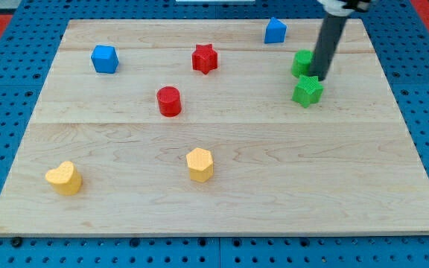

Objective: Keep green circle on right side of blue triangle

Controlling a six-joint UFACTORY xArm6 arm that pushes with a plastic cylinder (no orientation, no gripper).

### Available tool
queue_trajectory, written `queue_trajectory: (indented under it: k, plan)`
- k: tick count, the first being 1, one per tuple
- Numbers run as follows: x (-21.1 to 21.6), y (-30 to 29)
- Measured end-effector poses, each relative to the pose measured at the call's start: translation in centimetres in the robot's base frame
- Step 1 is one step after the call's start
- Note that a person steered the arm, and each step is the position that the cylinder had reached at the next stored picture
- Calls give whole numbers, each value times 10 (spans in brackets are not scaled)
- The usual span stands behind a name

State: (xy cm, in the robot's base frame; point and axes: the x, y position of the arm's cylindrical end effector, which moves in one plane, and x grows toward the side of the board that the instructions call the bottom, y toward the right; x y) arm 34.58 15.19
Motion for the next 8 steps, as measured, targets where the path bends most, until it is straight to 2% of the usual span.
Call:
queue_trajectory:
  k: [2, 4, 8]
  plan:
    - [-28, -21]
    - [-33, -56]
    - [-76, 12]
